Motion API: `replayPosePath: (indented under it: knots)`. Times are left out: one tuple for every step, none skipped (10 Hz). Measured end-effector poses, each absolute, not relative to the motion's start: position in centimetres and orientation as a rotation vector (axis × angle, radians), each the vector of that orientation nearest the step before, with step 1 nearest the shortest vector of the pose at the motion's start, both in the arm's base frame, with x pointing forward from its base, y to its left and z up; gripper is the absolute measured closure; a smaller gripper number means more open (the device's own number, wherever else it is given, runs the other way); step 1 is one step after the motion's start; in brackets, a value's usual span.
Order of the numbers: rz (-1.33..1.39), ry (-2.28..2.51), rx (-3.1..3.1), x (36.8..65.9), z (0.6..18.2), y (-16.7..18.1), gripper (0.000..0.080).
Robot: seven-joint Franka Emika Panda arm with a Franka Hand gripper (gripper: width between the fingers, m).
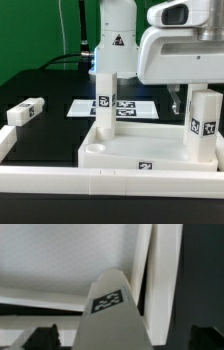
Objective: Assemble desk
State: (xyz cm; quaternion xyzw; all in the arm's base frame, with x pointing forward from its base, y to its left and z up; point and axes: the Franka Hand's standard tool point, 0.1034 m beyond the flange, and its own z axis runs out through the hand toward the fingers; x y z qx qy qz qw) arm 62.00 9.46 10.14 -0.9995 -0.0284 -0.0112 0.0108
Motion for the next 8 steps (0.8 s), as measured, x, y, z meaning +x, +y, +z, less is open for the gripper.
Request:
replayPosePath:
  knots:
    - [-0.039, -0.206, -3.125, 62.12, 10.25, 9.3, 0.015]
    - [-0.041, -0.294, -3.128, 62.16, 10.3, 9.17, 0.015]
    - [-0.041, -0.325, -3.125, 62.17, 10.29, 9.12, 0.015]
    - [-0.04, -0.315, -3.126, 62.15, 10.26, 9.12, 0.0241]
    - [-0.04, -0.315, -3.126, 62.15, 10.25, 9.11, 0.0422]
    - [-0.04, -0.315, -3.126, 62.15, 10.25, 9.11, 0.0511]
    - [-0.04, -0.284, -3.128, 62.15, 10.24, 9.11, 0.0511]
    - [-0.039, -0.257, -3.13, 62.15, 10.23, 9.12, 0.0511]
